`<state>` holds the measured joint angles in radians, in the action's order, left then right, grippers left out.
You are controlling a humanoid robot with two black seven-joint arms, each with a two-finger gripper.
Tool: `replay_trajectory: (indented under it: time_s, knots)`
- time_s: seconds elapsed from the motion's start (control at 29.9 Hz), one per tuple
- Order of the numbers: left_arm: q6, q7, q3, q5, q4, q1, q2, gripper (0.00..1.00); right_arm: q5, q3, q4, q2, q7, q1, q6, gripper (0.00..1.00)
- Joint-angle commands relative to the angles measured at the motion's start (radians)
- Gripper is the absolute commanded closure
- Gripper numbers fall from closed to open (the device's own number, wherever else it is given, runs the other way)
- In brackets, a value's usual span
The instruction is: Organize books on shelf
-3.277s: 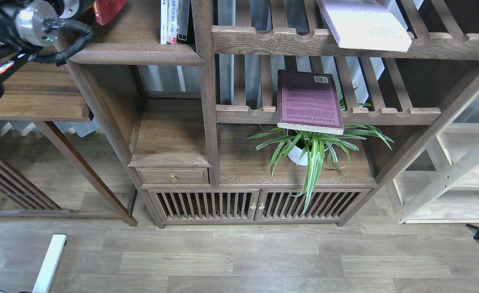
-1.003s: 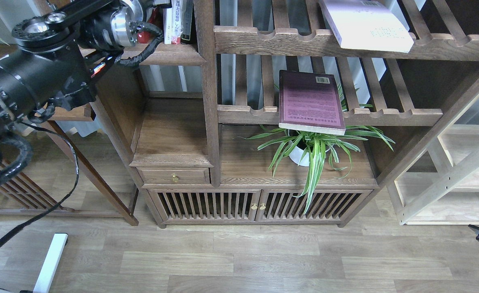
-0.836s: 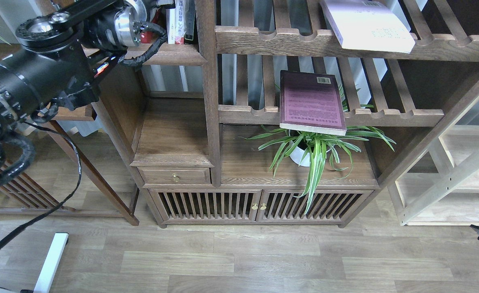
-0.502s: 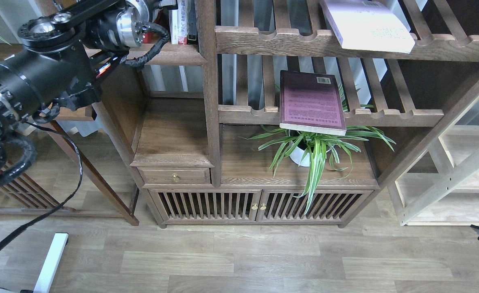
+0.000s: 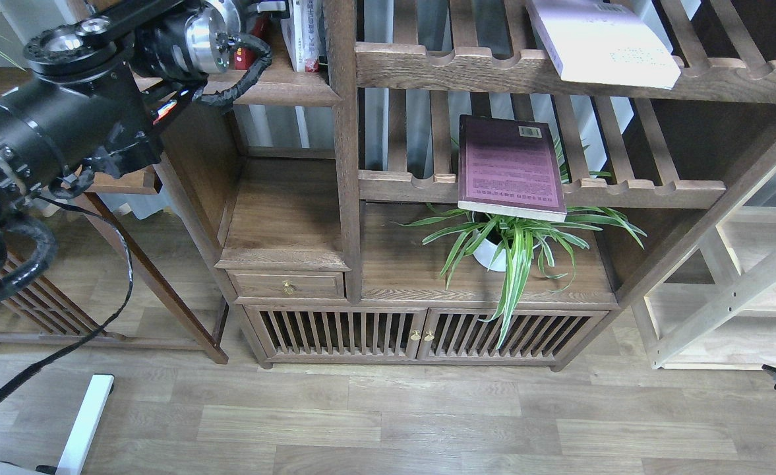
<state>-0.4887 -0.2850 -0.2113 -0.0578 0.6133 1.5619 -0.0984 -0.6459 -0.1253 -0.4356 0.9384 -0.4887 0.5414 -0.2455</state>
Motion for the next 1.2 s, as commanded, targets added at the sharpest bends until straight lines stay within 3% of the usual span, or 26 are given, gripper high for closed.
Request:
replay_trajectory:
  time_s: [0.0,0.4,0.67,0.77,0.8,0.84,0.87,0.94,1.17]
  knots:
    - [0.0,-0.013,0.0,0.001,0.012,0.0,-0.004,0.17,0.0,0.001,0.0,0.0,0.0,0.0,0.0,0.0]
    - [0.0,-0.022,0.018,0.004,0.086,-0.002,-0.041,0.18,0.0,0.001,0.001,0.0,0.0,0.0,0.0,0.0]
    - [0.0,-0.036,0.066,0.013,0.109,0.003,-0.044,0.26,0.0,0.0,0.011,-0.003,0.0,-0.001,0.0,0.0]
    - [0.0,-0.034,0.066,0.012,0.109,0.003,-0.049,0.4,0.0,0.001,0.012,-0.001,0.0,-0.012,0.0,0.0]
    - [0.0,-0.034,0.066,0.012,0.109,0.004,-0.053,0.51,0.0,0.001,0.014,-0.001,0.0,-0.014,0.002,0.0]
    - [0.0,-0.034,0.066,0.012,0.109,0.004,-0.06,0.7,0.0,0.001,0.014,-0.001,0.0,-0.014,0.0,0.0]
    - [0.0,-0.036,0.066,0.015,0.109,0.004,-0.063,0.96,0.0,0.001,0.014,-0.001,0.0,-0.014,0.002,0.0]
    - [0.0,-0.036,0.069,0.016,0.108,0.003,-0.064,1.0,0.0,0.001,0.014,-0.001,0.0,-0.014,0.0,0.0]
    - [0.0,-0.033,0.073,0.029,0.109,0.004,-0.073,1.0,0.0,0.001,0.014,-0.003,0.0,-0.015,0.0,0.0]
